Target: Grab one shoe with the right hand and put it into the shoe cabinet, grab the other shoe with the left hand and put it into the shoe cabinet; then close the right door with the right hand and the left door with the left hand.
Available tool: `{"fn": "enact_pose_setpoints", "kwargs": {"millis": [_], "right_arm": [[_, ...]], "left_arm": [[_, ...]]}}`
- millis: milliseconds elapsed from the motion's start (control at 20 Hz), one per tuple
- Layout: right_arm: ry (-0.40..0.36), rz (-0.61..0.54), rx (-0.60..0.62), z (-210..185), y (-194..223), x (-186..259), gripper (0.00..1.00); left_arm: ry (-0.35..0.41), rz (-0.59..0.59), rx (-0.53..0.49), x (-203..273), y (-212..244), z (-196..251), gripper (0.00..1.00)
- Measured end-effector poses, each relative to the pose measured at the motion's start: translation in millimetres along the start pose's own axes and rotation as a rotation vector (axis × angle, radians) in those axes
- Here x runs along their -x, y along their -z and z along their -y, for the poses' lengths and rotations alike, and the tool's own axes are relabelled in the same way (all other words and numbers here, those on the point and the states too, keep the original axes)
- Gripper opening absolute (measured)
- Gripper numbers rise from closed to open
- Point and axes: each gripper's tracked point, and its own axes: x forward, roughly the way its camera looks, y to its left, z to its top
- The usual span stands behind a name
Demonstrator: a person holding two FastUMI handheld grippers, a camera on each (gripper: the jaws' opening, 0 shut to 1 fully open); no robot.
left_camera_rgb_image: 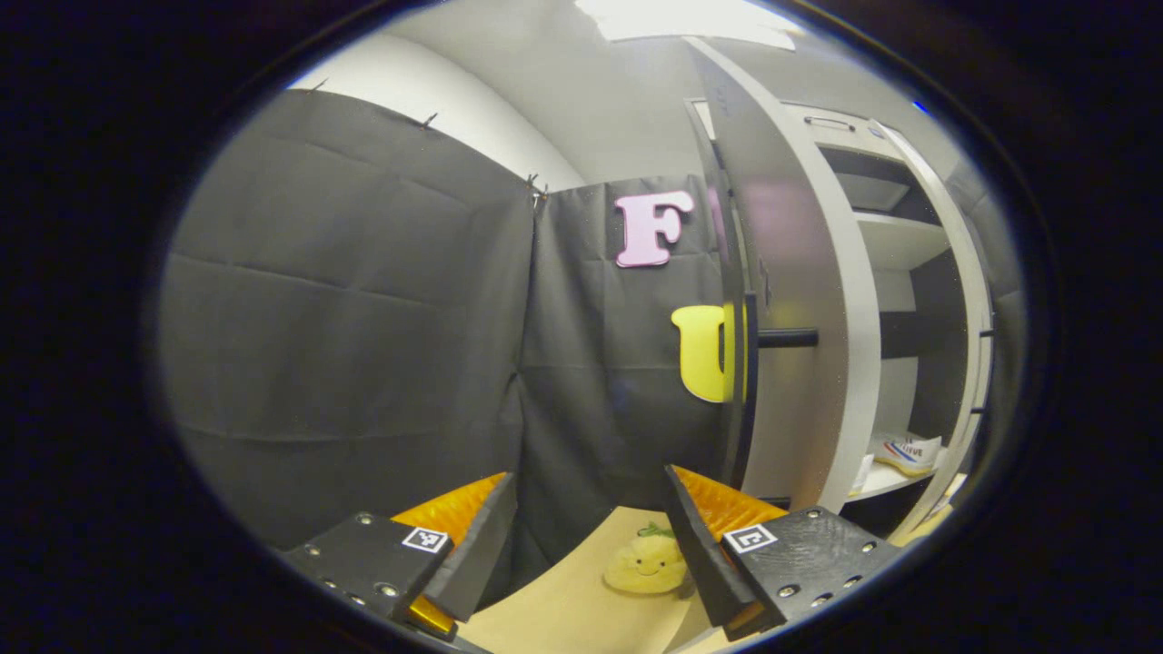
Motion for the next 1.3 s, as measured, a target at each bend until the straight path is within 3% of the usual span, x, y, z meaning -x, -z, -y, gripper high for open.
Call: {"fn": "enact_pose_setpoints", "kwargs": {"millis": [300,350,450,500,900,1000,1200,1250,1300], "right_arm": [[-0.021,-0.004,-0.004,-8,3,3,0.94],[-0.023,-0.004,0.000,-8,3,3,0.96],[-0.025,0.005,0.008,-9,1,7,0.96],[-0.023,0.008,0.013,-8,0,10,0.96],[0.019,0.012,0.016,9,-1,15,0.96],[0.029,0.006,0.021,12,3,18,0.96],[0.040,-0.007,0.017,14,10,20,0.96],[0.040,-0.008,0.015,14,12,21,0.96],[0.039,-0.011,0.015,13,13,21,0.96]], "left_arm": [[0.085,0.003,0.022,19,-5,48,0.98],[0.102,0.003,0.027,21,-4,57,0.89],[0.141,0.005,0.038,25,-4,77,0.89],[0.160,0.006,0.041,27,-5,87,0.98],[0.274,0.021,0.074,26,-3,164,0.93],[0.302,0.021,0.087,24,-2,181,0.98],[0.348,0.015,0.084,17,0,225,0.89],[0.348,0.022,0.075,15,2,234,0.98],[0.346,0.026,0.068,14,3,240,0.98]]}}
